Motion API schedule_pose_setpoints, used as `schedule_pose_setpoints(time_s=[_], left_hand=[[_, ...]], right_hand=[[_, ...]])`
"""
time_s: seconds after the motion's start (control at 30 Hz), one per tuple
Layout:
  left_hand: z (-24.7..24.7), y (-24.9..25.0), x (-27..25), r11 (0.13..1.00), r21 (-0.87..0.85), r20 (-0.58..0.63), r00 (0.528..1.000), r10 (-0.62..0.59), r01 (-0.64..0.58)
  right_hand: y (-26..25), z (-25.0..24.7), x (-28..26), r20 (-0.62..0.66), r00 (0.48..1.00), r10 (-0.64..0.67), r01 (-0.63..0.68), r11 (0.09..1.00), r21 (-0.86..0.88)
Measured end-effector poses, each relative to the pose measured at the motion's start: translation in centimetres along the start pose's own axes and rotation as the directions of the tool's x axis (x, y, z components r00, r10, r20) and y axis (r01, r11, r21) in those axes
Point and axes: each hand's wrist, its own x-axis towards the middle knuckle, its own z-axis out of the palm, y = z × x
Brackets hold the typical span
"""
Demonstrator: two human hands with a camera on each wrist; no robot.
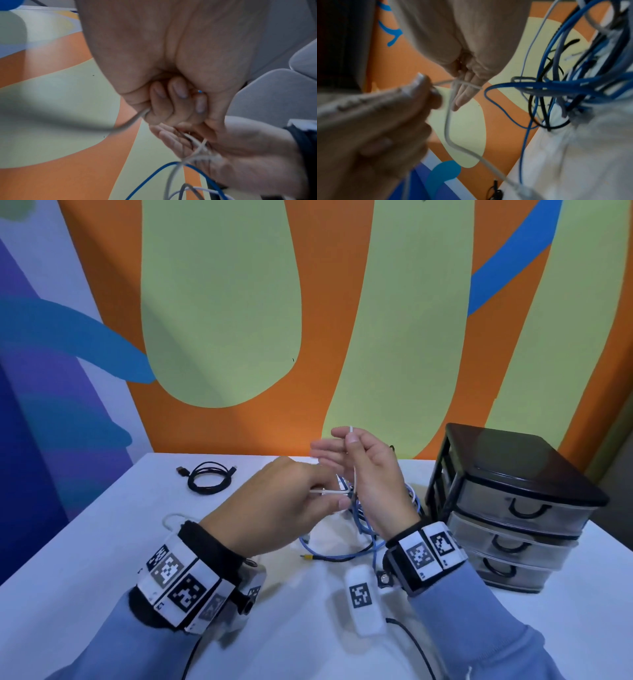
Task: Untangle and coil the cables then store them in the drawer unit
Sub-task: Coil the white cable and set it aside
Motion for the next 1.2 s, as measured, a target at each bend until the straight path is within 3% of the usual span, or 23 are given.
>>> schedule_pose_setpoints(time_s=[0.1, 0.17, 0.3, 0.4, 0.47, 0.53, 0.67, 0.77, 0.9, 1.03, 1.1, 1.2], left_hand=[[-0.9, 0.3, -0.2, 0.975, -0.221, -0.132, 0.991, -0.007, -0.022], [-1.7, -0.1, -0.4, 0.959, -0.282, -0.239, 0.970, -0.051, -0.019], [-3.2, -2.2, -0.3, 0.910, -0.414, -0.474, 0.849, -0.235, 0.021], [-3.9, -3.5, -0.3, 0.894, -0.448, -0.575, 0.755, -0.313, 0.030], [-3.9, -4.3, -0.4, 0.886, -0.461, -0.599, 0.721, -0.349, 0.046], [-3.5, -5.1, -0.4, 0.898, -0.429, -0.567, 0.744, -0.353, 0.098], [-1.9, -5.1, -0.2, 0.940, -0.241, -0.390, 0.863, -0.322, 0.242], [-0.8, -3.0, 0.1, 0.972, -0.121, -0.138, 0.966, -0.217, 0.201], [0.2, -0.4, 0.0, 0.992, 0.026, 0.033, 0.992, -0.124, 0.123], [-0.6, 1.4, -0.3, 0.998, -0.048, -0.003, 0.999, -0.038, 0.038], [-1.4, 1.4, -0.3, 0.990, -0.136, -0.103, 0.994, -0.040, 0.026], [-2.7, 0.1, -0.6, 0.978, -0.201, -0.242, 0.965, -0.102, 0.053]], right_hand=[[-0.1, 0.4, -0.6, 0.092, 0.995, 0.033, -0.012, 0.975, -0.223], [-0.3, 0.8, -0.9, 0.158, 0.985, 0.068, -0.032, 0.975, -0.222], [-0.9, 0.9, -0.9, 0.285, 0.942, 0.177, -0.130, 0.976, -0.176], [-1.6, 1.0, -1.3, 0.388, 0.888, 0.247, -0.227, 0.969, -0.099], [-2.0, 1.2, -1.5, 0.432, 0.867, 0.248, -0.273, 0.962, -0.005], [-2.2, 1.3, -1.5, 0.438, 0.871, 0.221, -0.293, 0.951, 0.102], [-2.5, 1.0, -1.2, 0.365, 0.920, 0.140, -0.261, 0.916, 0.306], [-2.5, 1.0, -0.9, 0.219, 0.970, 0.109, -0.201, 0.867, 0.457], [-1.7, 0.7, -0.5, 0.005, 0.998, 0.069, -0.064, 0.905, 0.421], [-0.7, 0.3, -0.2, -0.038, 0.998, 0.058, -0.055, 0.996, 0.072], [-0.3, 0.5, -0.2, 0.028, 0.993, 0.112, -0.111, 0.993, -0.037], [-0.7, 1.1, -0.9, 0.231, 0.959, 0.164, -0.149, 0.986, -0.079]])
